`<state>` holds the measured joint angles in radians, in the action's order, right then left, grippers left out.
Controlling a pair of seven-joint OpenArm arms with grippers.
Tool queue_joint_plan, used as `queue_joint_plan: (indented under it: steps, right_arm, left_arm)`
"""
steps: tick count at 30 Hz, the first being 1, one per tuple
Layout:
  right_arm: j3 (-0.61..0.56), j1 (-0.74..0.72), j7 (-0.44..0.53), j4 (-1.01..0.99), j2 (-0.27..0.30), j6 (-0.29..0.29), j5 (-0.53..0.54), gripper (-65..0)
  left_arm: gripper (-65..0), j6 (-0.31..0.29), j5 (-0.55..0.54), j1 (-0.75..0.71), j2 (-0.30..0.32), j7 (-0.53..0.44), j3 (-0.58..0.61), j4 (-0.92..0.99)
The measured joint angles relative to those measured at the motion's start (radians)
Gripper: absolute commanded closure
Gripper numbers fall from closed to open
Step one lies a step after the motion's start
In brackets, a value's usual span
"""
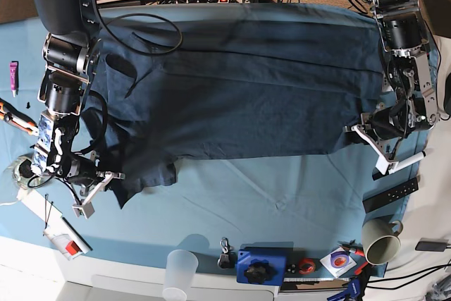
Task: Fold the T-shirt properly
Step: 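Grasp the shirt's long edge with both grippers at each end, then lift and fold the held edge over with both grippers, making a long strip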
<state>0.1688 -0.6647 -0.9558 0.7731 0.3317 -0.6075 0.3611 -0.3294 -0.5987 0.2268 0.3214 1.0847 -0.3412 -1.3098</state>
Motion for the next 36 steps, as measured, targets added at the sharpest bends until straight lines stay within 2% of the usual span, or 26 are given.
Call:
queue_joint_plan:
  steps: [3, 6, 8, 16, 18, 20, 23, 31, 36]
  right_arm:
    - [0.000, 0.006, -0.016, 0.000, 0.003, -0.007, 0.017, 0.0]
    - [0.000, 0.013, -0.043, 0.000, 0.021, -0.056, 0.120, 0.0]
    - [0.000, 0.025, -0.064, 0.019, 0.037, -0.067, 0.179, 0.0]
    - [-0.002, 0.183, -0.140, 0.260, 0.114, -0.071, 0.348, 0.0]
    - [-0.001, 0.224, -0.140, 0.333, 0.119, -0.072, 0.353, 0.0]
    - [-0.002, 0.264, -0.140, 0.394, 0.120, -0.073, 0.356, 0.0]
    - [0.023, 0.315, -0.146, 0.472, 0.119, -0.074, 0.355, 0.0]
    - [0.216, 0.377, -0.224, 0.572, 0.122, -0.074, 0.429, 0.0]
    - [0.246, 0.388, -0.286, 0.572, 0.122, -0.074, 0.467, 0.0]
  left_arm:
    - [0.0, 0.027, 0.003, 0.001, 0.001, 0.030, 0.000, -0.061]
    - [0.0, 0.035, -0.002, 0.003, 0.000, 0.069, 0.000, -0.117]
    - [0.0, 0.034, -0.004, 0.002, 0.003, 0.076, 0.000, -0.140]
    - [0.0, 0.034, -0.077, -0.003, 0.064, 0.145, -0.002, -0.153]
    - [0.0, 0.024, -0.106, -0.003, 0.073, 0.153, -0.016, -0.157]
    - [0.0, -0.021, -0.158, -0.003, 0.080, 0.174, -0.034, -0.159]
    - [0.0, -0.046, -0.211, -0.007, 0.081, 0.188, -0.043, -0.159]
    - [0.0, -0.046, -0.216, -0.113, 0.078, 0.207, -0.096, -0.281]
    - [0.0, -0.064, -0.230, -0.198, 0.078, 0.189, -0.180, -0.358]
